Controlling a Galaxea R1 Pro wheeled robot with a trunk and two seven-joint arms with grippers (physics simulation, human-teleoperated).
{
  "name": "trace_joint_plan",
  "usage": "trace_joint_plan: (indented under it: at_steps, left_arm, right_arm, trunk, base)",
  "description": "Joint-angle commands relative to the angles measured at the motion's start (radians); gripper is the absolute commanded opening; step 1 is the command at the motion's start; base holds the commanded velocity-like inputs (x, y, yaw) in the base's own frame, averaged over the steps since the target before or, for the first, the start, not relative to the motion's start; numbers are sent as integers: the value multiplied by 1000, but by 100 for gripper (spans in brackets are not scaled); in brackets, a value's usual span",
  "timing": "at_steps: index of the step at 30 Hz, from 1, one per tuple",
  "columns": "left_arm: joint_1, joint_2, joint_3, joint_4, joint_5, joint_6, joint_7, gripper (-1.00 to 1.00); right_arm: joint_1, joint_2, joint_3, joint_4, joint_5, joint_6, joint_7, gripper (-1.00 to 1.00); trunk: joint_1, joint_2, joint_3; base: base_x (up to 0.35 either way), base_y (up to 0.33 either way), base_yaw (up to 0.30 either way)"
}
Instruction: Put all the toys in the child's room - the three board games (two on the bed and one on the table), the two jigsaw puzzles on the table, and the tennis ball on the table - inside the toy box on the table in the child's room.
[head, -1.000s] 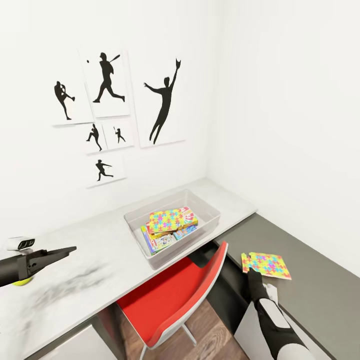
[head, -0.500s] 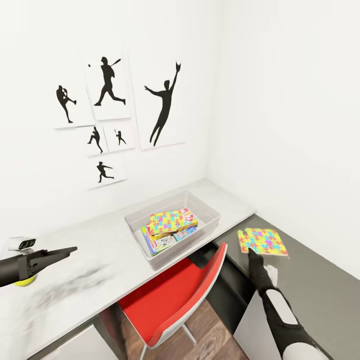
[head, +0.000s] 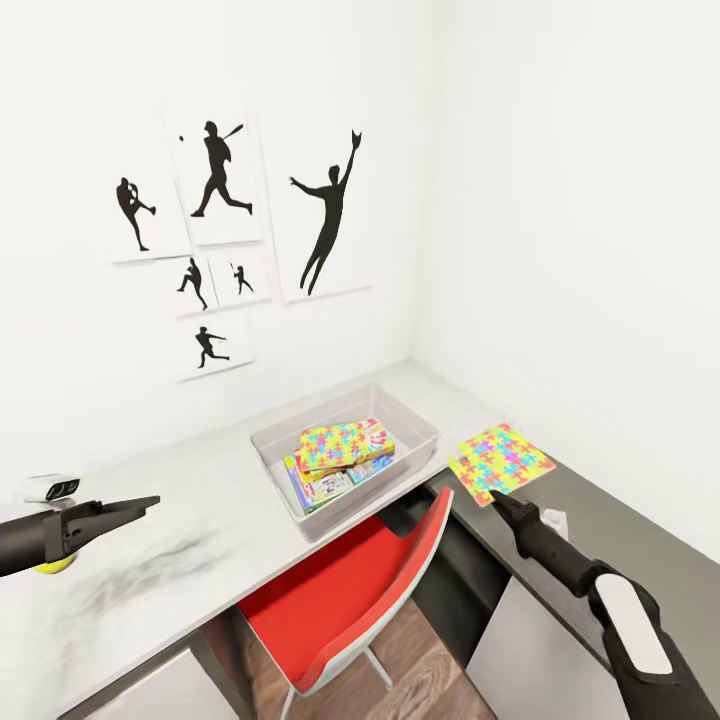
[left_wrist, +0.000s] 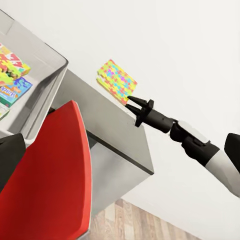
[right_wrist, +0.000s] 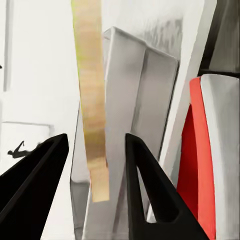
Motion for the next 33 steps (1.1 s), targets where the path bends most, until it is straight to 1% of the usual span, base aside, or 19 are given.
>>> trace_joint_plan:
  at_steps: [1, 3, 4, 5, 7, 12, 17, 19, 26, 28, 30, 33]
  left_arm:
    - [-1, 1, 0, 0, -1, 11, -4, 100]
    - [-1, 1, 0, 0, -1, 11, -4, 100]
    - [-1, 1, 0, 0, -1, 11, -4, 100]
    - [-1, 2, 0, 0, -1, 11, -4, 100]
    - [-1, 3, 0, 0, -1, 11, -4, 100]
    - [-1, 3, 0, -1, -1, 11, -4, 100]
    - [-1, 4, 0, -1, -1, 11, -4, 100]
    - [-1, 5, 0, -1, -1, 11, -4, 100]
    - [-1, 5, 1, 0, -1, 11, -4, 100]
    - [-1, 5, 1, 0, -1, 11, -4, 100]
    - [-1, 5, 0, 0, -1, 11, -4, 100]
    - [-1, 6, 1, 0, -1, 11, -4, 100]
  right_arm:
    - [9, -12, -3, -11, 2, 24, 11, -100]
    - [23, -23, -3, -29, 3, 38, 36, -100]
    - [31, -28, -3, -42, 4, 42, 60, -100]
    - [45, -32, -4, -65, 6, 45, 100, -100]
    - [69, -34, -4, -90, 8, 46, 136, -100]
    - [87, -35, -5, -107, 10, 47, 157, -100]
    - [90, -37, -4, -120, 12, 53, 158, -100]
    - [91, -38, -4, -124, 22, 54, 158, -100]
    - [91, -39, -4, -154, 95, 56, 161, -100]
    - [91, -39, -5, -173, 124, 58, 162, -100]
    - [91, -40, -5, -182, 141, 60, 165, -100]
    - [91, -40, -4, -192, 153, 61, 167, -100]
  trunk:
    - [-4, 6, 2]
    - [-11, 20, 8]
    - [-15, 27, 11]
    - [-19, 34, 14]
    - [-27, 48, 20]
    - [-46, 83, 36]
    - [-65, 118, 52]
    - [-73, 132, 58]
    - [-99, 181, 80]
    - [-99, 181, 80]
    - [-99, 181, 80]
    - [-99, 181, 80]
  base:
    - [0, 0, 0]
    - [0, 0, 0]
    - [0, 0, 0]
    - [0, 0, 0]
    - [0, 0, 0]
    - [0, 0, 0]
    - [0, 0, 0]
    - [0, 0, 0]
    - [0, 0, 0]
    - [0, 0, 0]
    - [0, 0, 0]
    - [0, 0, 0]
